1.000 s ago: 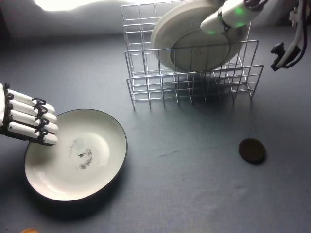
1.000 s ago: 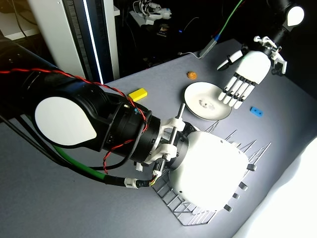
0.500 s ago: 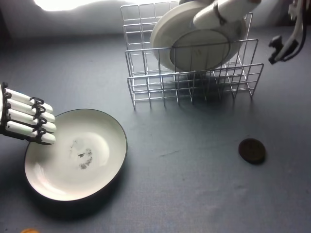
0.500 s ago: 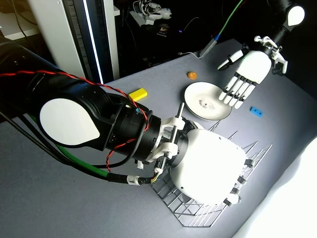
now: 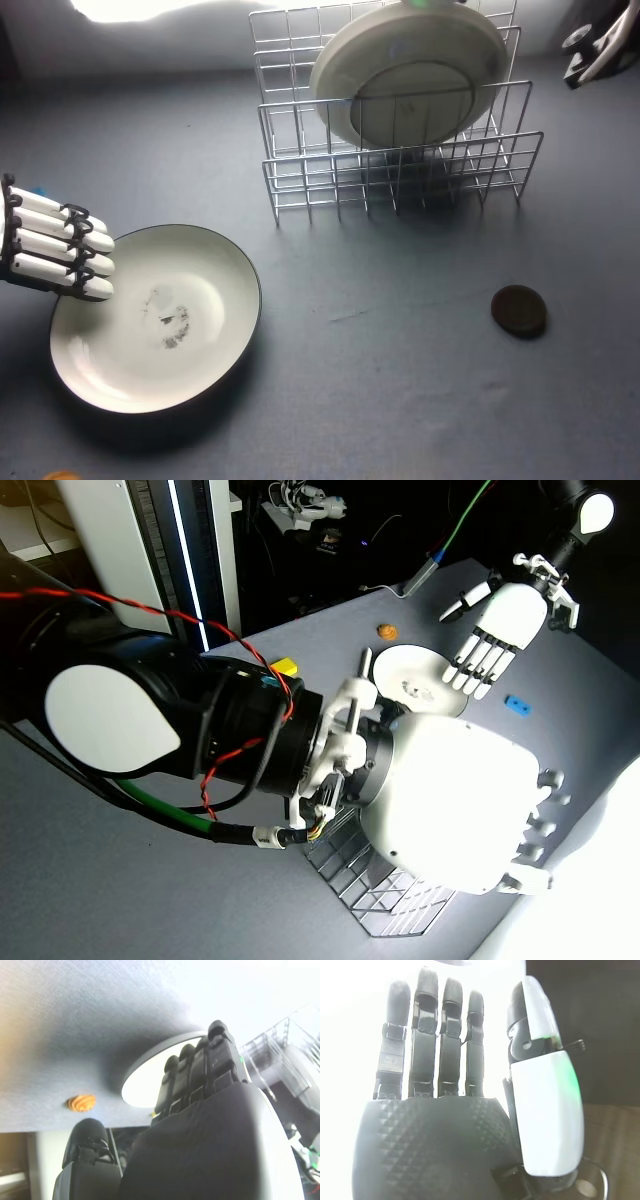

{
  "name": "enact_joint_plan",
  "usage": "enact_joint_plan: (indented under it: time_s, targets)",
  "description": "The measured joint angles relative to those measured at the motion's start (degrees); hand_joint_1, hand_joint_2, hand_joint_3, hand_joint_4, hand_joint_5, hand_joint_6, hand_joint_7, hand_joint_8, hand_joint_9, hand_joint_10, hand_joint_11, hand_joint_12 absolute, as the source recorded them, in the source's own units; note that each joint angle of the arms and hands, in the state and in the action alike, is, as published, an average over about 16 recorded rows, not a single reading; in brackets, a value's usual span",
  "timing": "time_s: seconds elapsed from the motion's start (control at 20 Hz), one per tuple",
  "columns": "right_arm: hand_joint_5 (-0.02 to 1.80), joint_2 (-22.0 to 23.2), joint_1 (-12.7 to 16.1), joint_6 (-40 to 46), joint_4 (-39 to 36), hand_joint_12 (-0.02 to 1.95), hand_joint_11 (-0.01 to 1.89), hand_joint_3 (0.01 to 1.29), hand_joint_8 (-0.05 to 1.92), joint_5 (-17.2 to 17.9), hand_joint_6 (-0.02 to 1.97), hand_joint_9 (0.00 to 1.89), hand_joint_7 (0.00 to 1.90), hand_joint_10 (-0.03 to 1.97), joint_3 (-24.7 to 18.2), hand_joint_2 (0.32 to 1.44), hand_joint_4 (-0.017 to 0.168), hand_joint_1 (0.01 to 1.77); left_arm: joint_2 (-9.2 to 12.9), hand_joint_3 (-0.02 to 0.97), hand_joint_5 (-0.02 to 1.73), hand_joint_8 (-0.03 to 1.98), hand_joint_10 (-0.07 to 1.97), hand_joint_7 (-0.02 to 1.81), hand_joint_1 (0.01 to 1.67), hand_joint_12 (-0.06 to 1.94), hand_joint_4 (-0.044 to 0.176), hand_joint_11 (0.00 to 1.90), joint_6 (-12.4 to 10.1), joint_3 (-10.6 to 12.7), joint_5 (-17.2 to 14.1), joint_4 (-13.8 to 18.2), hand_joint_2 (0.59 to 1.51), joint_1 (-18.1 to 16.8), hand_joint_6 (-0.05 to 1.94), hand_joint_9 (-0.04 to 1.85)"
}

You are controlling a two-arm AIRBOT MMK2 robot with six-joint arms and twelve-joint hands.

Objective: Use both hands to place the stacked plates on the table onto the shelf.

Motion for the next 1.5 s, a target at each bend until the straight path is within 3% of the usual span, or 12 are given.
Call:
enact_joint_plan:
  time_s: [0.3, 0.5, 0.65, 0.85, 1.15, 1.5]
  targets:
    - [0.2, 2.1, 0.6, -8.0, -3.4, 0.67, 0.08, 0.01, 0.02, 4.4, 0.04, 0.22, 0.22, 0.02, -6.9, 1.0, -0.002, 0.95, -0.3, 0.004, 0.02, 0.0, -0.03, 0.01, 0.01, -0.01, 0.002, 0.02, 0.1, 0.1, 0.2, -0.5, 1.151, 1.7, 0.01, -0.02]
    - [0.04, 3.1, -0.2, -14.4, -5.0, 0.45, 0.02, 0.01, 0.02, 5.0, 0.03, 0.05, 0.05, 0.02, -12.9, 0.95, -0.001, 0.99, -0.4, 0.003, 0.01, -0.01, -0.04, 0.01, 0.02, 0.0, 0.001, 0.02, -0.2, 0.1, 0.5, -0.6, 1.151, 3.1, 0.01, -0.02]
    - [0.02, 3.0, -1.7, -18.9, -5.1, 0.44, 0.02, 0.01, 0.02, 4.2, 0.03, 0.02, 0.02, 0.02, -16.7, 0.91, 0.0, 1.04, -0.6, 0.004, 0.01, -0.01, -0.04, 0.0, 0.02, 0.01, 0.0, 0.02, -0.6, 0.3, 0.8, -0.8, 1.152, 4.2, 0.0, -0.02]
    - [0.02, 2.2, -4.3, -26.9, -1.8, 0.58, 0.02, 0.01, 0.02, 2.2, 0.03, 0.02, 0.02, 0.02, -20.4, 0.9, 0.001, 1.12, -0.9, 0.004, 0.0, -0.01, -0.04, 0.0, 0.01, 0.02, -0.002, 0.03, -1.4, 0.5, 1.1, -1.1, 1.156, 5.6, -0.01, -0.02]
    - [0.02, -0.9, -8.5, -40.0, 5.1, 0.48, 0.02, 0.01, 0.02, -0.2, 0.03, 0.02, 0.02, 0.02, -22.8, 0.91, 0.0, 1.11, -1.2, 0.005, -0.01, -0.01, -0.05, -0.01, 0.02, 0.03, -0.004, 0.03, -2.6, 0.9, 1.2, -1.7, 1.16, 7.1, -0.02, -0.03]
    - [0.02, -7.4, -11.7, -52.7, 14.0, 0.35, 0.02, 0.01, 0.02, -0.8, 0.03, 0.02, 0.02, 0.02, -19.9, 0.94, 0.0, 1.07, -1.4, 0.004, -0.01, -0.01, -0.05, -0.01, 0.02, 0.03, -0.005, 0.03, -3.1, 1.2, 1.0, -2.3, 1.16, 7.8, -0.03, -0.03]
